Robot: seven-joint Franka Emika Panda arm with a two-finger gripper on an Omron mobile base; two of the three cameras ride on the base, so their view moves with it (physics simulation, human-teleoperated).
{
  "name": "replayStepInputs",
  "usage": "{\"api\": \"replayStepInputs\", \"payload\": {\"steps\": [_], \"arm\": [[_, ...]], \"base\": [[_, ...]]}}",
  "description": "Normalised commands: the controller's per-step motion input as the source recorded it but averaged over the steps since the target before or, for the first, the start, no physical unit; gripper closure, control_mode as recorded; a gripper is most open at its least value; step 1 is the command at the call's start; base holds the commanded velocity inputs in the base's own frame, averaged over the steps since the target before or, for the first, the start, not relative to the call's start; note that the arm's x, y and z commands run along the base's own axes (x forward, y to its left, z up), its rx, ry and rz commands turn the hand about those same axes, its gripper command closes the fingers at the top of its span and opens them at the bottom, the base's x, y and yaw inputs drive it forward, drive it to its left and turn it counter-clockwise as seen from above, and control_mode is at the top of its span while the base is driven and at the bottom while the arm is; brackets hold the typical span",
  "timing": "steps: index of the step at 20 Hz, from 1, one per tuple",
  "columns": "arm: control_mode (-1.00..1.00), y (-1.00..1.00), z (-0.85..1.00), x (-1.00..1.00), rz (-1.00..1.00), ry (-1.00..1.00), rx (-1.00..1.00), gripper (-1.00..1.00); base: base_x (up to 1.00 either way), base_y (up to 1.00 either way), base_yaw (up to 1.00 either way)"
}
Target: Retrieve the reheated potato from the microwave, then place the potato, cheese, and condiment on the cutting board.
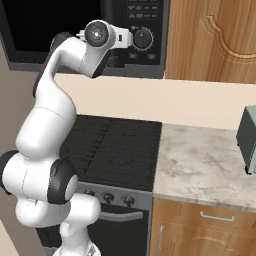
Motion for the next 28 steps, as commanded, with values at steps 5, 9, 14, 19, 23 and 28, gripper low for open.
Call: {"api": "replayStepInputs", "payload": {"steps": [5,9,14,19,23,28], "arm": [[-1.00,0.22,0.10,-0.32,0.17,0.00,0.05,1.00],[-1.00,0.20,0.13,-0.62,0.21,0.00,0.02,1.00],[-1.00,0.22,0.16,-0.65,0.15,0.00,0.01,1.00],[-1.00,0.20,0.21,-0.63,0.09,0.00,0.01,1.00],[-1.00,0.24,0.15,-0.62,0.03,0.00,0.00,1.00],[-1.00,0.24,0.06,-0.61,0.00,0.00,0.00,1.00]], "base": [[0.00,0.00,0.00],[0.00,0.00,0.00],[0.00,0.00,0.00],[0.00,0.00,0.00],[0.00,0.00,0.00],[0.00,0.00,0.00]]}}
